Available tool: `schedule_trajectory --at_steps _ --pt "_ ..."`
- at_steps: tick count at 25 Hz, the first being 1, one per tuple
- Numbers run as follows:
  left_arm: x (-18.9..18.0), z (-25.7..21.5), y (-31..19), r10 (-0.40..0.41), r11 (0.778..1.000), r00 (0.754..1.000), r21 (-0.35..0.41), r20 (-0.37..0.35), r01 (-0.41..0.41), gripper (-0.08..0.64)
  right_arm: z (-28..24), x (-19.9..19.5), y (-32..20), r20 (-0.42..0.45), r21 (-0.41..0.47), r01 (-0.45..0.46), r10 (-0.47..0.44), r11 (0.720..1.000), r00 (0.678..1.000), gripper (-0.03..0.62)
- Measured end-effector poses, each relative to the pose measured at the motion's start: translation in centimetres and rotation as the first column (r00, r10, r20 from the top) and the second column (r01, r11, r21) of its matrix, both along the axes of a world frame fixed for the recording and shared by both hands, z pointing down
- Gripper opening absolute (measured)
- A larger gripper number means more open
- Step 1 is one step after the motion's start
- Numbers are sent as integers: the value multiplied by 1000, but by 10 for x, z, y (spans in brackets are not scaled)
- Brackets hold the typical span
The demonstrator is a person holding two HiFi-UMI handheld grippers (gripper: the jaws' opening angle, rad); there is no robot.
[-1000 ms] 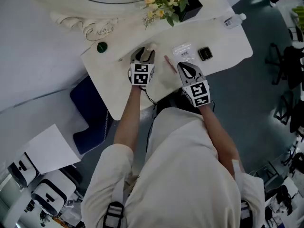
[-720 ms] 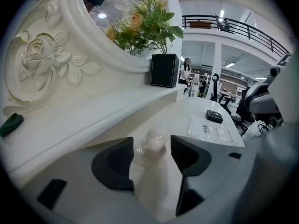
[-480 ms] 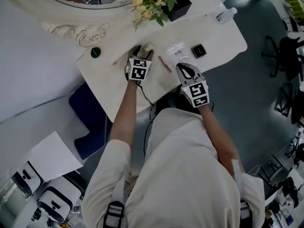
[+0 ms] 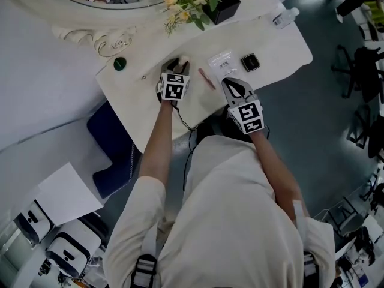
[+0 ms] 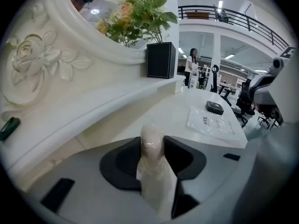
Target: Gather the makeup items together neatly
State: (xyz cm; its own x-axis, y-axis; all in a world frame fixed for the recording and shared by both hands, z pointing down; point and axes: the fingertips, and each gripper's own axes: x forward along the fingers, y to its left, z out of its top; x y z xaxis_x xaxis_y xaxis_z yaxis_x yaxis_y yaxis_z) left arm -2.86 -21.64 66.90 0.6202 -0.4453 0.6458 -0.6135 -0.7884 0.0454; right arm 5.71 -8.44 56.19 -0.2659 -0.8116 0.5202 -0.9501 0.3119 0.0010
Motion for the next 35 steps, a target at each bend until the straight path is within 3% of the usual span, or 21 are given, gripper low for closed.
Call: schedule_trajectory --at_steps 7,13,18,23,31,35 --pt "-24 -8 17 -130 992 991 -10 -24 130 166 1 -14 -9 27 14 67 -68 998 997 46" --pt "-45 -20 34 -280 960 959 -9 -49 279 166 -1 -27 -18 56 19 132 -133 991 990 46" --pt "-56 -31 52 -408 913 909 -27 -83 407 167 -1 -41 -22 70 21 210 -211 977 975 44" --pt "-56 -30 68 -523 852 845 -56 -112 521 167 0 -35 -24 68 11 260 -260 966 963 46" --pt "-47 -21 89 -661 750 741 -104 -118 653 168 10 -12 -25 60 -15 301 -299 954 952 46" --pt "-39 -14 97 -700 714 705 -132 -111 688 169 12 0 -24 67 -19 314 -312 949 948 46"
